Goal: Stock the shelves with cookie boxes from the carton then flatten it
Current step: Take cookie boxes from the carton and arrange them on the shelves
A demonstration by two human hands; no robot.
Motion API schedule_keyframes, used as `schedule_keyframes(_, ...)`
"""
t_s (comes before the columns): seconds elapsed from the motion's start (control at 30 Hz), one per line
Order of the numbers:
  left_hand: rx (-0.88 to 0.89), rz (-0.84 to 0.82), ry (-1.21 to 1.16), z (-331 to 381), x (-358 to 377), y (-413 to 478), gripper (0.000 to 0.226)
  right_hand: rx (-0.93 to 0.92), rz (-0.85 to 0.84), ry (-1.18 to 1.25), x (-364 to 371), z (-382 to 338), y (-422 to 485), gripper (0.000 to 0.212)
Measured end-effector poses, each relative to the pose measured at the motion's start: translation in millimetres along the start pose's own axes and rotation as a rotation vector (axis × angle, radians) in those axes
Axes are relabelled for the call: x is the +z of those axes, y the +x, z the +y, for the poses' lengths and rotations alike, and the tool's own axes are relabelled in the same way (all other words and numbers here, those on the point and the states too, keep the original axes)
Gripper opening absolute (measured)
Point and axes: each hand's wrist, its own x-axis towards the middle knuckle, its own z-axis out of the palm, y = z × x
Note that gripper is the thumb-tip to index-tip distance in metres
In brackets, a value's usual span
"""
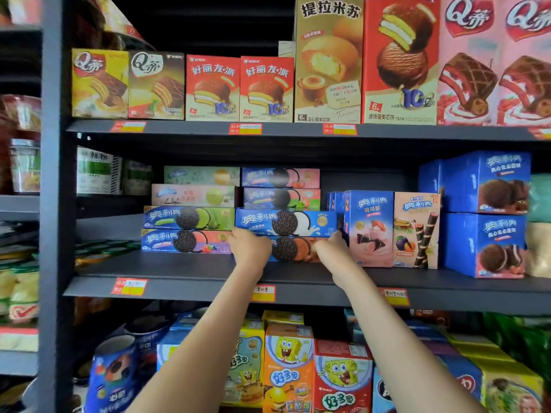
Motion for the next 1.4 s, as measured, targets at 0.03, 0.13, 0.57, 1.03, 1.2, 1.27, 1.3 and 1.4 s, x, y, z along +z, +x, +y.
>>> schedule_keyframes(0.03,0.002,-0.004,0.000,-0.7,-1.2,0.7,0.048,0.001,-0.001,-0.006,0.6,0.3,0.6,0.057)
schedule_keyframes(0.13,0.006,-0.025,-0.002,-2.7,-5.9,4.0,0.043,0.001,-0.004,-0.003,2.0,1.9,3.8,0.057)
schedule_keyframes(0.57,0.283,-0.123,0.320,-8.6,-46.5,32.3,0.064,-0.629,0.088,-0.607,29.6,-14.8,-31.5,0.063)
schedule_keyframes(1.03,0.488,-0.203,0.983,-38.8,-92.2,97.3,0.079,-0.924,-0.246,-1.004,139.7,-66.3,-26.0,0.074)
schedule_keyframes(1.2,0.489,-0.169,1.042,-49.8,-105.5,119.1,0.079,-0.782,-0.236,-1.100,173.5,-81.4,-16.0,0.072)
schedule_keyframes(1.27,0.491,-0.163,1.038,-51.4,-107.8,122.3,0.081,-0.715,-0.233,-1.118,180.1,-84.0,-14.0,0.073)
schedule_keyframes(1.3,0.493,-0.164,1.030,-51.9,-108.8,123.7,0.081,-0.693,-0.236,-1.135,183.0,-84.8,-13.5,0.074)
schedule_keyframes(1.4,0.506,-0.151,1.018,-54.0,-111.2,127.7,0.079,-0.673,-0.242,-1.169,189.9,-84.0,-13.3,0.072)
